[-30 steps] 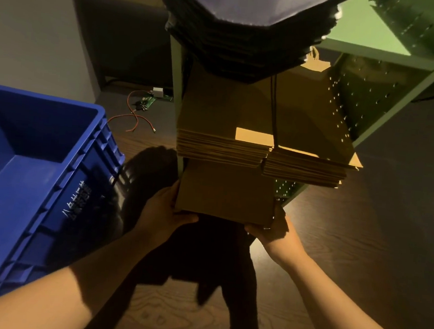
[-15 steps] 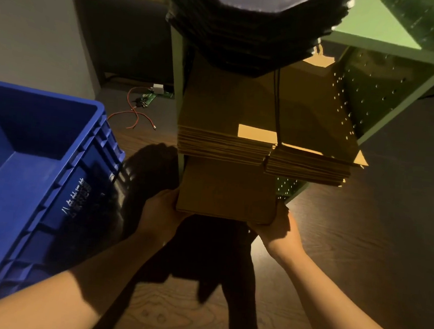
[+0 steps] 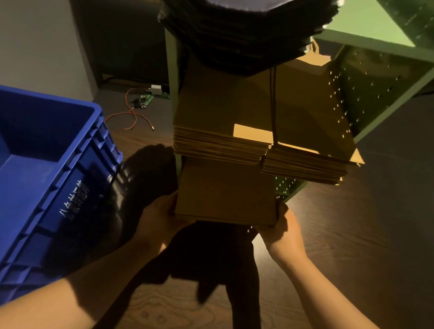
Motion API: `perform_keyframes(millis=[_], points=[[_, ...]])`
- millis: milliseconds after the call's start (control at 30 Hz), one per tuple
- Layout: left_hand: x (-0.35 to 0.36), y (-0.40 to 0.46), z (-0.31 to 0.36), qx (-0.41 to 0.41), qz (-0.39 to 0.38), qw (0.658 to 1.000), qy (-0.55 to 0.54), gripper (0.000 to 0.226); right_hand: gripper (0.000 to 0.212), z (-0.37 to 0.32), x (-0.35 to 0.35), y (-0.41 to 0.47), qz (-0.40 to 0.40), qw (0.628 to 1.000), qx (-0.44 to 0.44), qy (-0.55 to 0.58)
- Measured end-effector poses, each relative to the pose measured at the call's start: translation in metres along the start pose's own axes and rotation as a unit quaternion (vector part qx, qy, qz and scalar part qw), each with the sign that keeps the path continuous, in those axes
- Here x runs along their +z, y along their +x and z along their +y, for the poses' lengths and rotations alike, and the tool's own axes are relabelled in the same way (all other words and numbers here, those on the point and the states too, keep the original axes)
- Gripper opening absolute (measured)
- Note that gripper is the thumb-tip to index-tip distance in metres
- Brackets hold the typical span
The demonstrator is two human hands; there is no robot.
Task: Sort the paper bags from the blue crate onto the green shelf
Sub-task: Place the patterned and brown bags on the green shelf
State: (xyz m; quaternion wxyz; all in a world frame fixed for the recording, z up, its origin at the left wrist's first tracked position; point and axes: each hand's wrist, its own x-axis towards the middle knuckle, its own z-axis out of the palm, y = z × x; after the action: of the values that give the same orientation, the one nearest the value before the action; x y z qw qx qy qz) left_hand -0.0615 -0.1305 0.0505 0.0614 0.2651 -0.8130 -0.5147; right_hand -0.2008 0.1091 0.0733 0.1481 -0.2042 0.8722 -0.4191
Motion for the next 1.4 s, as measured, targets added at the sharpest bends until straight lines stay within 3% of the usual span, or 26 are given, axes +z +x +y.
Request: perform_keyframes(millis=[100, 267, 367, 433, 500, 767, 867, 1033, 1233, 1300, 1333, 1400], points=[[-0.005, 0.004, -0.003, 0.018, -0.037, 0.997, 0.069, 0.048, 0.009, 0.005, 0.000, -0.003, -0.021, 1.000, 0.021, -0.008], [-0.008, 0.013, -0.004, 0.029, -0.032, 0.996, 0.073, 0.024, 0.017, 0.008, 0.006, -0.003, -0.026, 0.998, 0.048, -0.043], [-0.013, 0.015, -0.003, 0.020, -0.039, 0.997, 0.068, 0.013, 0.006, 0.004, 0.009, -0.007, -0.030, 0.998, 0.049, 0.006], [-0.016, 0.012, 0.002, 0.025, -0.052, 0.996, 0.069, 0.034, 0.023, 0.001, 0.007, -0.011, -0.026, 0.997, 0.047, 0.052], [-0.018, 0.010, 0.005, 0.032, -0.059, 0.995, 0.080, 0.052, 0.023, -0.002, 0.005, -0.014, -0.025, 0.998, 0.040, 0.047], [-0.021, 0.014, 0.008, 0.029, -0.052, 0.995, 0.085, 0.016, 0.013, 0.000, 0.002, -0.006, -0.022, 0.998, 0.058, 0.020], [-0.022, 0.015, 0.007, 0.023, -0.054, 0.995, 0.076, 0.014, 0.015, 0.002, 0.000, -0.007, -0.043, 0.997, 0.059, 0.037], [-0.024, 0.010, 0.013, 0.035, -0.051, 0.995, 0.075, 0.047, 0.006, 0.008, -0.001, -0.007, -0.043, 0.997, 0.054, 0.020], [-0.020, 0.006, 0.016, 0.024, -0.009, 0.998, 0.056, 0.021, 0.012, 0.006, 0.001, -0.003, -0.002, 0.998, 0.055, 0.001], [-0.022, 0.007, 0.016, 0.012, 0.003, 0.998, 0.054, 0.023, 0.007, 0.004, -0.001, -0.004, -0.005, 0.998, 0.055, 0.005], [-0.023, 0.007, 0.016, 0.014, -0.004, 0.999, 0.051, 0.027, 0.006, 0.002, -0.002, -0.005, -0.008, 0.999, 0.049, 0.002], [-0.026, 0.005, 0.021, 0.032, -0.018, 0.998, 0.049, 0.055, 0.021, 0.000, -0.003, -0.007, -0.005, 0.999, 0.035, -0.003]])
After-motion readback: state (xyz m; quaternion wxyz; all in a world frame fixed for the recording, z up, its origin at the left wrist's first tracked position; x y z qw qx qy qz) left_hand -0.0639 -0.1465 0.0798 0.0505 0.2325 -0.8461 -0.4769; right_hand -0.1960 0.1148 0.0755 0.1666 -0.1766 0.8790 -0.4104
